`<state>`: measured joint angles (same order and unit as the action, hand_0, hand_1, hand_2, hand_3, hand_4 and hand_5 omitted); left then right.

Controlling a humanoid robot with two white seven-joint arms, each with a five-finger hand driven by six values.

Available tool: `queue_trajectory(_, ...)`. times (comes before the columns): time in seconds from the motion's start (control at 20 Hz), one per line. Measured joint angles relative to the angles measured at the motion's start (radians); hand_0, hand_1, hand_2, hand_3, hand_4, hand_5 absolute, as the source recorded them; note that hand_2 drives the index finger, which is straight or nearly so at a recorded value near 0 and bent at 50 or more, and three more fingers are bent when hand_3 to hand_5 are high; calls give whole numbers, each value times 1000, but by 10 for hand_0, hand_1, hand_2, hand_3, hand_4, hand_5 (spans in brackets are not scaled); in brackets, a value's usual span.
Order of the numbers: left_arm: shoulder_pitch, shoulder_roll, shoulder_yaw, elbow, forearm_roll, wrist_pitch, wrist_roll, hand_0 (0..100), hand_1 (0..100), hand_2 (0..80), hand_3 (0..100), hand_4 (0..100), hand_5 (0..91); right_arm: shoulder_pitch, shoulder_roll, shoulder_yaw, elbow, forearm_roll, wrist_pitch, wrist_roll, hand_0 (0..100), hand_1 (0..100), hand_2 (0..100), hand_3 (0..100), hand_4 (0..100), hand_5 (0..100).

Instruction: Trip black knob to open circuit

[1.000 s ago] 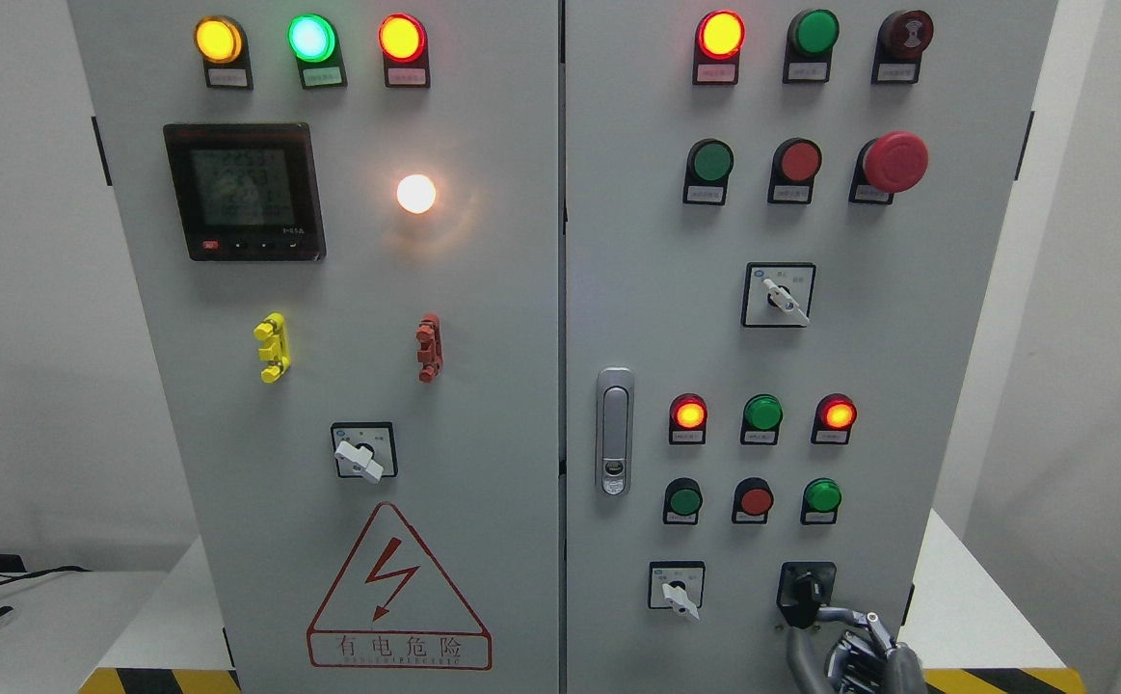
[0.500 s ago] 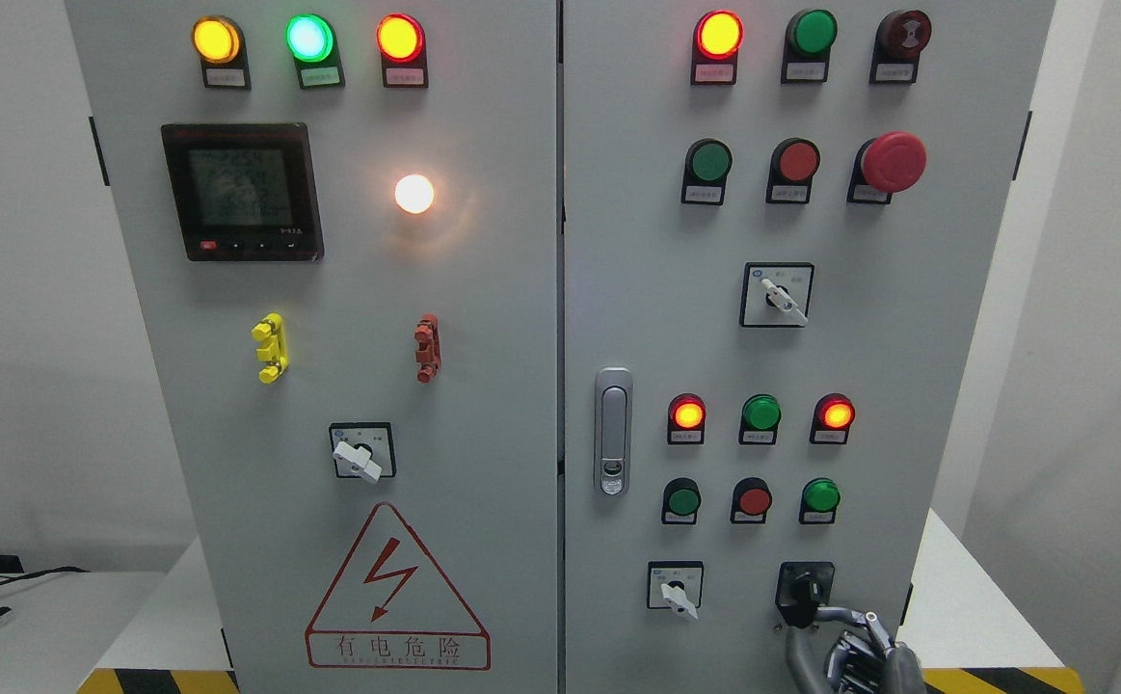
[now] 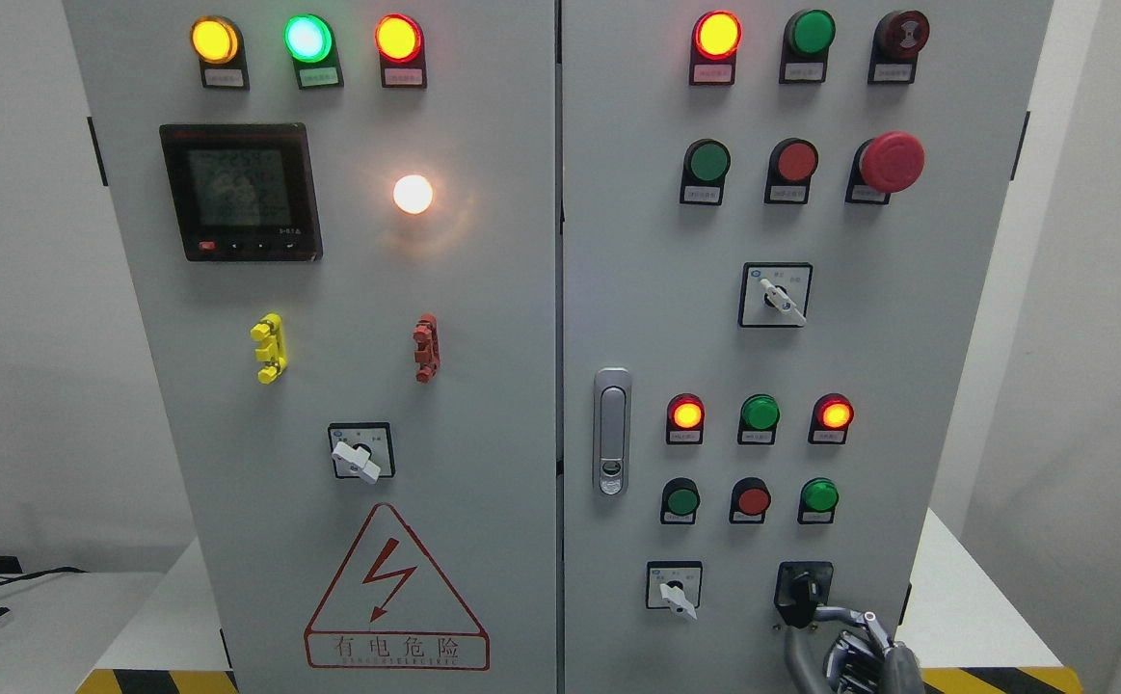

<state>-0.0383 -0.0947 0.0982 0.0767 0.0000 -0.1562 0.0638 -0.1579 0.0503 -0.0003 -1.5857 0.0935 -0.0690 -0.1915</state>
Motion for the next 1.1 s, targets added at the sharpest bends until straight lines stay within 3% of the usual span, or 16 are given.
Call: queue_trajectory(1.1, 0, 0, 0, 0, 0, 0, 0, 120, 389, 0, 0, 0, 0, -17, 2, 0, 21, 24, 3, 20, 337, 730, 496, 964, 1000, 1000)
